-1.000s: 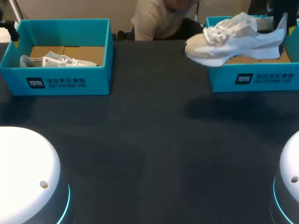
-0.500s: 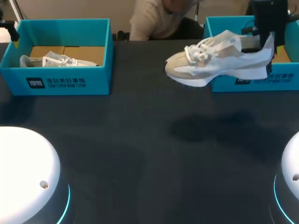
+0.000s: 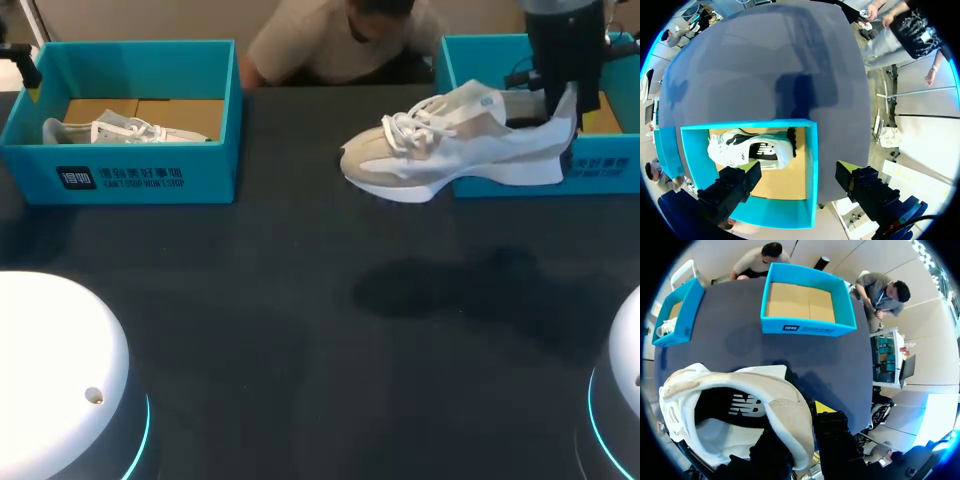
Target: Take the shoe out of the shoebox, open the shoe tongue, remove and reinsert the insole, then place the shoe into the shoebox
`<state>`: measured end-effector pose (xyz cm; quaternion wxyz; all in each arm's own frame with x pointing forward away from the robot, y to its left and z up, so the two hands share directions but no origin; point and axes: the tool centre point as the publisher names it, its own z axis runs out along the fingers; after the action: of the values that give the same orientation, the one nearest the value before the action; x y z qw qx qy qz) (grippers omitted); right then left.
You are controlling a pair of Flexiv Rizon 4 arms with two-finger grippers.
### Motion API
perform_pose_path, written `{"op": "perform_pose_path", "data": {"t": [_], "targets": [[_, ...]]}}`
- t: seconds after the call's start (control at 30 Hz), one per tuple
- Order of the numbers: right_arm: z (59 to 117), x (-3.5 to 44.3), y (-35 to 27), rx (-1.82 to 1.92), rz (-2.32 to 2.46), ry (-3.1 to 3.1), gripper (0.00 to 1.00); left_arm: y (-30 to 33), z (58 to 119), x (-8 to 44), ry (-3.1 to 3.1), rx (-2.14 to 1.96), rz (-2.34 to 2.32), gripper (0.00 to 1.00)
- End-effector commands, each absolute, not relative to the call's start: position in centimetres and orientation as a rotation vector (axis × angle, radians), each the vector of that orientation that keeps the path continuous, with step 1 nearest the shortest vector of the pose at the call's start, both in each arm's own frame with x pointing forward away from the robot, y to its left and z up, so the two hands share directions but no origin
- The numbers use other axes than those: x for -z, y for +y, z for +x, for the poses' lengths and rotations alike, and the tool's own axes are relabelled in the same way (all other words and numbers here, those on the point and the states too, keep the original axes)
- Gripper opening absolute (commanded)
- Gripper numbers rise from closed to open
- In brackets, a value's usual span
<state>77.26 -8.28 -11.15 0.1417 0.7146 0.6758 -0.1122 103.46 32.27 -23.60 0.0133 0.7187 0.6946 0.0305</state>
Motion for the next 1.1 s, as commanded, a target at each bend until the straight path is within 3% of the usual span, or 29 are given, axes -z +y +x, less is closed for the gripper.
{"op": "perform_pose_path", "data": {"t": [0.03,0.23,0.57,1.1], "targets": [[77.4,11.0,-8.3,0.325,2.065,1.951,0.0,32.3,103.3,23.5,2.162,-0.101,2.239,1.0],[77.4,11.0,-8.3,0.325,2.065,1.951,0.0,32.3,103.3,23.5,2.162,-0.101,2.239,1.0],[75.1,11.8,-3.3,0.283,2.081,1.923,0.0,32.3,103.3,23.5,2.162,-0.101,2.239,1.0],[74.9,18.6,0.0,0.259,2.124,1.871,0.0,32.3,103.3,23.5,2.162,-0.101,2.239,1.0]]}}
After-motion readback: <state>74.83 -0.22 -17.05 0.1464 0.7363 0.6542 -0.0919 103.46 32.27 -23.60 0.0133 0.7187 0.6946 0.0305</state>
